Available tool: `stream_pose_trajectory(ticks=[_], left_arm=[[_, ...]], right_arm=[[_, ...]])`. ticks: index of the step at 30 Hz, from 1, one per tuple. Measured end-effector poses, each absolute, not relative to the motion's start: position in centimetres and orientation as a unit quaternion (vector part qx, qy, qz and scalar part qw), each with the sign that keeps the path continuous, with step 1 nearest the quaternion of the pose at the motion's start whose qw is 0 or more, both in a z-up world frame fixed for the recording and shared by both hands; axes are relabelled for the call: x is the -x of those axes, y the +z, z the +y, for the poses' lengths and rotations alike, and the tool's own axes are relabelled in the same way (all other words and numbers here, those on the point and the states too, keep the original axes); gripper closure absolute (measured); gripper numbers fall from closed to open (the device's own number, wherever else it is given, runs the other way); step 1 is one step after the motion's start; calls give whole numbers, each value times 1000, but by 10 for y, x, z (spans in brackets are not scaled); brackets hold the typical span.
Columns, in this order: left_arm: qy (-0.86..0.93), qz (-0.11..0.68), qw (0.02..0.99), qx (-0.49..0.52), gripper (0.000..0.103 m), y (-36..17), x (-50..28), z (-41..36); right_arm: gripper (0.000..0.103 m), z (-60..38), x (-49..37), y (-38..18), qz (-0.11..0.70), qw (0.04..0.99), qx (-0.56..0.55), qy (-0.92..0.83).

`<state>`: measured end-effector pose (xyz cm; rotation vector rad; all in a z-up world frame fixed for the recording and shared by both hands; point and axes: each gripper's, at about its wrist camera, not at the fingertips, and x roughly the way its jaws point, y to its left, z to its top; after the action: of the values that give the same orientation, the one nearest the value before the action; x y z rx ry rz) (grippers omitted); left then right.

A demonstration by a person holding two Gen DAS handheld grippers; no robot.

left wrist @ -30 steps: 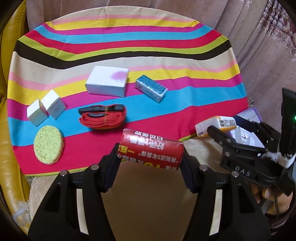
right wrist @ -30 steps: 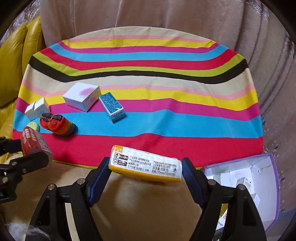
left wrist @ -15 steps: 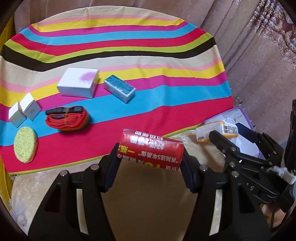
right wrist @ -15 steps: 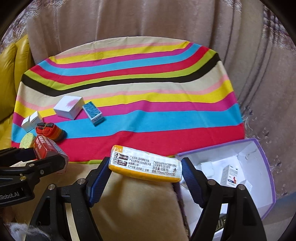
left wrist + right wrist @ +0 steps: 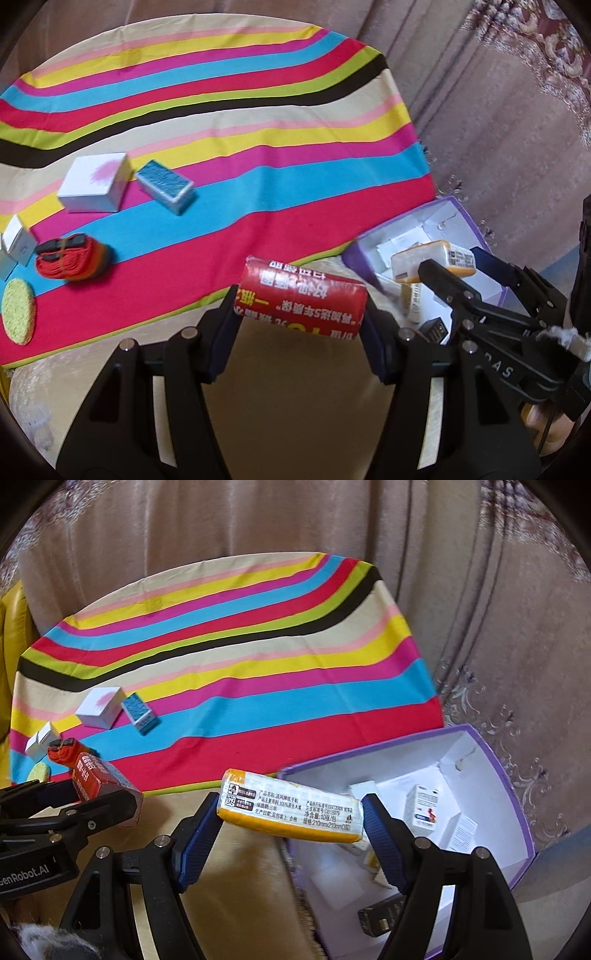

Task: Organize objects
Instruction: 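Carry the red can and tissue pack into the purple-rimmed box and release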

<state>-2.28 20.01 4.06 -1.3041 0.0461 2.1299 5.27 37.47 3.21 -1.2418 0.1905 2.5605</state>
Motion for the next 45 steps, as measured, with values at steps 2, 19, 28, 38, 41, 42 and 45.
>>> stream_pose_trajectory(ticks=[2, 19, 28, 38, 41, 42, 45], left_arm=[[806, 18, 323, 496, 40, 40, 21, 208], [774, 67, 392, 493, 40, 40, -5, 296], [755, 68, 418, 501, 39, 35, -8, 323], [739, 47, 436, 511, 26, 30, -4, 332], [743, 40, 433, 510, 26, 32, -4, 328], [744, 37, 432, 509, 26, 33, -3, 326], [748, 21, 427, 507, 26, 35, 1, 319]], right_arm=[[27, 387, -58, 32, 71, 156, 429, 887], [26, 483, -107, 18, 109, 251, 440, 855], [26, 514, -124, 17, 128, 281, 437, 845], [25, 525, -129, 17, 136, 297, 436, 839], [24, 524, -127, 15, 141, 291, 439, 838], [23, 524, -126, 14, 143, 289, 440, 838], [23, 520, -123, 13, 145, 281, 442, 839]])
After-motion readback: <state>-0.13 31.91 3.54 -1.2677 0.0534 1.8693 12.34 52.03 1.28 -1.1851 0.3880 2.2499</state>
